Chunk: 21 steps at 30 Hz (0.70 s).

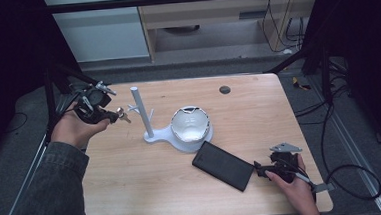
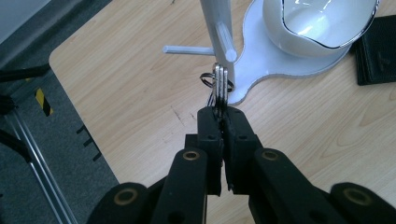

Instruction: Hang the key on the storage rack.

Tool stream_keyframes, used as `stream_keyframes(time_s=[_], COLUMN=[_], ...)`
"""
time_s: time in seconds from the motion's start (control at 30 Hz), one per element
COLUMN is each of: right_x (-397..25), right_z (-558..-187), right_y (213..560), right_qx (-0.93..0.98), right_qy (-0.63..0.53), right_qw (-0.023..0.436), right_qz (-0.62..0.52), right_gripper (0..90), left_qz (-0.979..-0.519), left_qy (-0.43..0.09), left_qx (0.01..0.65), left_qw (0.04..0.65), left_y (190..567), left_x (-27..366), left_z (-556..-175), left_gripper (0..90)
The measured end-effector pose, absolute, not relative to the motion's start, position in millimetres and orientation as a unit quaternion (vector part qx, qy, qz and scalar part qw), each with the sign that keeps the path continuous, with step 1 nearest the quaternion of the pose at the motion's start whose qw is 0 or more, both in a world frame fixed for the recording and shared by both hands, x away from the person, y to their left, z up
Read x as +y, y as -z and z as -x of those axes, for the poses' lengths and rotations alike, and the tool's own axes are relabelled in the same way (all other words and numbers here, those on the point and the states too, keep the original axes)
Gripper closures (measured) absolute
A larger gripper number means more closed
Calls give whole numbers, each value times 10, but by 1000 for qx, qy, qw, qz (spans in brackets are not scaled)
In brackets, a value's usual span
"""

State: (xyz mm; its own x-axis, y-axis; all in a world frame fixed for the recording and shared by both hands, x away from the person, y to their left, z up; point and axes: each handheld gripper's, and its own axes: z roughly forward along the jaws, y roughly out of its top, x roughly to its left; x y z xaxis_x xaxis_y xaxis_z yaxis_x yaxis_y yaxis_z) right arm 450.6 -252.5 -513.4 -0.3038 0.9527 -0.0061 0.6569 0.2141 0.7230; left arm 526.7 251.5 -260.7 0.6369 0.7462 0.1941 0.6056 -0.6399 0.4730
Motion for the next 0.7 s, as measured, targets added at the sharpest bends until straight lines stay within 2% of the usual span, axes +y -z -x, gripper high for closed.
stream_keyframes(time_s=[0.7], right_x=[-2525], right_z=[-4506], right_y=[5134], right_qx=[743], right_qy=[-316], right_qw=[234], right_qz=[-541], right_gripper=[5], left_qz=[-890], left_qy=[-186], left_qx=[375], left_qw=[178], left_y=[2602], left_x=[2393], left_z=[-5374], left_gripper=[862])
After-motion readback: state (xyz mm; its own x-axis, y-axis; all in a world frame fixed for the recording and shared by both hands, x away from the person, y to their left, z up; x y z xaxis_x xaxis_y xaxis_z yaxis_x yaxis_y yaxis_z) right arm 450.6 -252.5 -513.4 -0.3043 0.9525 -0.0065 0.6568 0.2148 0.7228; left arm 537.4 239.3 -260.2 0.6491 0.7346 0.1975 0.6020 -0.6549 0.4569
